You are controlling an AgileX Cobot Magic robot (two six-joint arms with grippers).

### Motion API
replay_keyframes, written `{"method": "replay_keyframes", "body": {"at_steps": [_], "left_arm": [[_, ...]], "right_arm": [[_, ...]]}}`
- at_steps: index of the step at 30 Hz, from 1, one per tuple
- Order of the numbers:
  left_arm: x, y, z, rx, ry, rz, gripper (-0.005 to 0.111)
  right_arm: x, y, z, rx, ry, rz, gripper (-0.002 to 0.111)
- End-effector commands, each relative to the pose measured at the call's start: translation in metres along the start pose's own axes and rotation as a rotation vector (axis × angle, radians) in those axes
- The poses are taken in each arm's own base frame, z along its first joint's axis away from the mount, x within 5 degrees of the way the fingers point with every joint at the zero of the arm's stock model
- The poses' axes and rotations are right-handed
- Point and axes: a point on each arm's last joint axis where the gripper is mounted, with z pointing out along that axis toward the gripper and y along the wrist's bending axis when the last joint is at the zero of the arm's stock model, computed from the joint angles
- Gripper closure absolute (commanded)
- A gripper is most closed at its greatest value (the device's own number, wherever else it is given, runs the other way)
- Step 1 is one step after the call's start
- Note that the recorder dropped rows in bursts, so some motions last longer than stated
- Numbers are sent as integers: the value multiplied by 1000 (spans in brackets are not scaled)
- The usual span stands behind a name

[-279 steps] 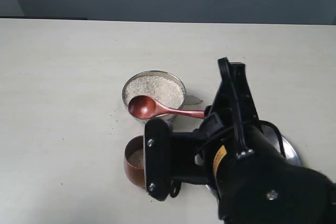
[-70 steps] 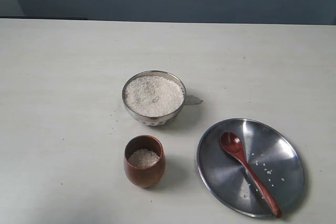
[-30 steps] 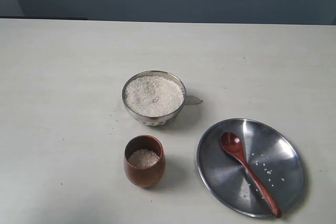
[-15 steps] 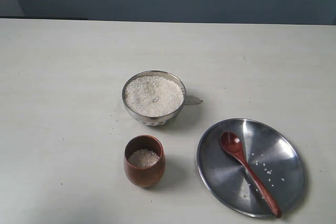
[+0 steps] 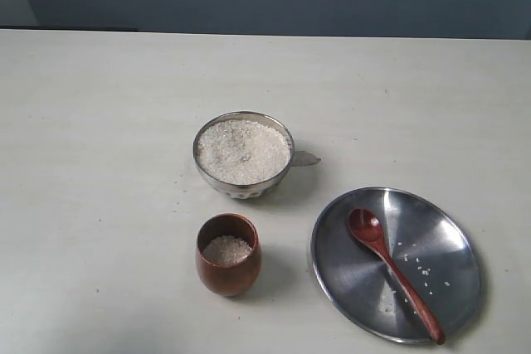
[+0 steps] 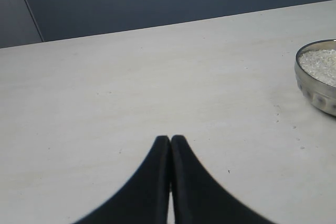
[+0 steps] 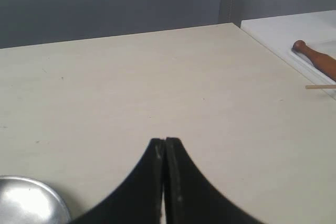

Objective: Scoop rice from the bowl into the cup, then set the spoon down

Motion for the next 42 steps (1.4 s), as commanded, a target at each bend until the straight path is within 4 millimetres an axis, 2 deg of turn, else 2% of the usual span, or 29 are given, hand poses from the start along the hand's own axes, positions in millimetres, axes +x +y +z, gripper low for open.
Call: {"method": "replay_keyframes", "body": {"at_steps": [1, 6, 42], "left_arm": [[0, 0, 0, 0, -11, 4, 106], [0, 0, 0, 0, -11, 4, 106], [0, 0, 0, 0, -13, 4, 106]], "right_arm": [[0, 0, 0, 7, -4, -3, 108], [0, -1, 0, 8, -5, -76, 108], [0, -1, 0, 8, -5, -76, 108]]}}
